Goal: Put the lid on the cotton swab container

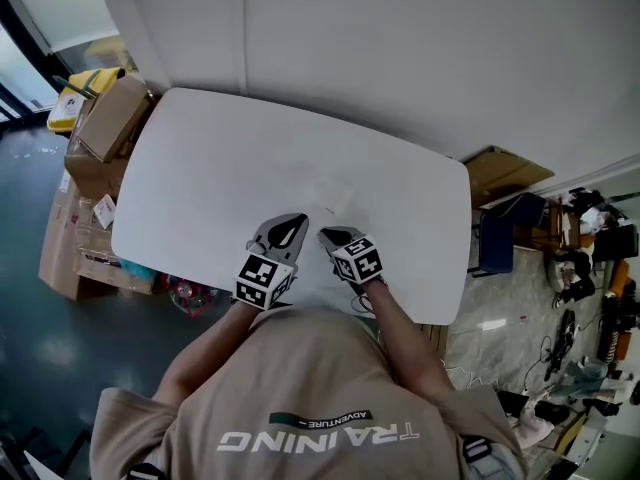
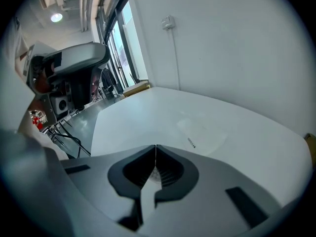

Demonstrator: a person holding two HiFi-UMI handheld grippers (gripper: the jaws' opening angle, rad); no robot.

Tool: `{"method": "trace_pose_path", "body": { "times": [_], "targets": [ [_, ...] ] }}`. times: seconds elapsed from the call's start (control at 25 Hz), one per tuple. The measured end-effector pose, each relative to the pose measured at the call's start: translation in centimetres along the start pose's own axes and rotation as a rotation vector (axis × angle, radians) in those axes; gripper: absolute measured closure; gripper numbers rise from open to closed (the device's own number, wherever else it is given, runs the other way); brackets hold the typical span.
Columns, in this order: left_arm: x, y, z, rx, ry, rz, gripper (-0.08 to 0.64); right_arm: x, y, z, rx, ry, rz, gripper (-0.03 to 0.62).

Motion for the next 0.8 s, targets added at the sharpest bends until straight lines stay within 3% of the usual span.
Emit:
{"method": "trace_pose_path", "body": {
  "times": [0.16, 0.24, 0.52, 0.8],
  "targets": [
    [0.4, 0.1, -0.2, -0.001, -0.01, 0.0, 0.546, 0.3, 0.2, -0.4, -0.005, 0.086, -0.006, 0.574],
    [0.8, 0.1, -0.5, -0.003, -0.019, 0.002, 0.546, 0.9, 0.7, -0.5, -0.019, 0.107, 0.044, 0.574],
    [2.2, 0.4, -0.8, -0.006, -0.046, 0.023, 0.546, 3.9, 6.8, -0.7, -0.053, 0.0, 0.35, 0.574],
    [5.5, 0.7, -0.8, -0.024, -0.097, 0.1, 0.548, 8.5, 14.3, -2.3, -0.125, 0.136, 0.619, 0.574]
  ]
}}
Point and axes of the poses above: the fingertips, and each gripper's own axes: y backward along the fingers, z to its right, x out of its top, the point moved 3 cm from there along y, backward along the fingers, and after that the axes turned 10 degrees about x, right-handed, at the moved point
